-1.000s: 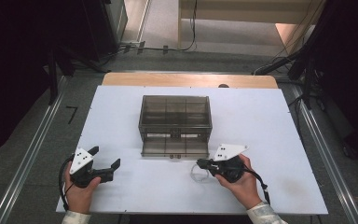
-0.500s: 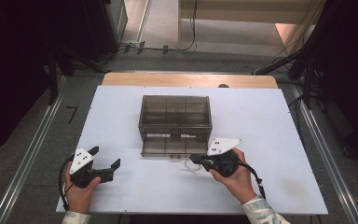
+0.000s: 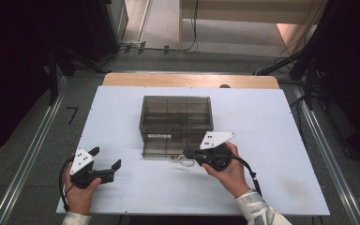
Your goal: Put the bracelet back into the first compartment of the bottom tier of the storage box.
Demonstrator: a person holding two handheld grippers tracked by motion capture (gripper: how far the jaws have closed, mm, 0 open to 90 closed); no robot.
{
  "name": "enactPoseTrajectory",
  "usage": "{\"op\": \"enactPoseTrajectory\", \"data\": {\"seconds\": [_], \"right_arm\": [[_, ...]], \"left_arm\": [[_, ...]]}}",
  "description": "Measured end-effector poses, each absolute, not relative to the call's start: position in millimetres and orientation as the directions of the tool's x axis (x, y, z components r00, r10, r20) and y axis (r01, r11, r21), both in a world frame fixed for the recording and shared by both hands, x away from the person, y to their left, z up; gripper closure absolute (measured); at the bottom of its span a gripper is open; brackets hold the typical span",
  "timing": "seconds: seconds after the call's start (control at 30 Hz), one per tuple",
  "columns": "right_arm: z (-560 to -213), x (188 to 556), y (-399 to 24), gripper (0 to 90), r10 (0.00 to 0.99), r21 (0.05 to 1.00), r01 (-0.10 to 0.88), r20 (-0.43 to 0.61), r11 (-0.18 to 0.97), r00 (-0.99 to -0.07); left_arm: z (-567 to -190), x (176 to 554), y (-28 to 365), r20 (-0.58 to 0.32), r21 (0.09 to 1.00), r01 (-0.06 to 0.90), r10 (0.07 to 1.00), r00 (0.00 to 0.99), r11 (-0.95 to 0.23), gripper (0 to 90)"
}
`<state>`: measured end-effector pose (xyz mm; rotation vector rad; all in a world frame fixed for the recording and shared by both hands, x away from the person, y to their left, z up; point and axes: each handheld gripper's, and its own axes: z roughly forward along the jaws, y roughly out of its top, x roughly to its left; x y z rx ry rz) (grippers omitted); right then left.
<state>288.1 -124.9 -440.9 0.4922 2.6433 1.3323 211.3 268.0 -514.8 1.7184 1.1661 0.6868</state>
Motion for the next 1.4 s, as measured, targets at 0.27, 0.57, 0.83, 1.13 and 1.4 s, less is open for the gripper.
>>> {"op": "enactPoseTrajectory", "data": {"seconds": [0.27, 0.57, 0.83, 1.13, 1.4], "right_arm": [[-437.5, 293.6, -111.4, 85.8, 0.328, 0.809, 0.209, 0.021, 0.55, -0.944], [-434.5, 299.8, -103.2, 85.8, 0.327, 0.816, 0.206, 0.021, 0.54, -0.945], [-431.8, 308.2, -95.7, 85.8, 0.329, 0.822, 0.205, 0.022, 0.532, -0.944], [-426.9, 315.7, -81.3, 85.8, 0.319, 0.833, 0.188, 0.014, 0.521, -0.948], [-426.9, 319.7, -69.7, 85.8, 0.311, 0.832, 0.184, 0.015, 0.524, -0.95]], "left_arm": [[-514.6, 211.1, 268.3, -0.047, 0.905, 0.405, 0.917, 0.397, -0.129, 4.7], [-514.5, 211.0, 268.4, -0.047, 0.905, 0.405, 0.916, 0.399, -0.13, 4.7], [-514.5, 210.7, 268.4, -0.044, 0.906, 0.402, 0.915, 0.402, -0.133, 4.7], [-514.6, 210.5, 268.4, -0.044, 0.907, 0.401, 0.915, 0.4, -0.131, 4.7], [-514.5, 210.4, 268.5, -0.044, 0.907, 0.401, 0.915, 0.401, -0.132, 4.6]]}}
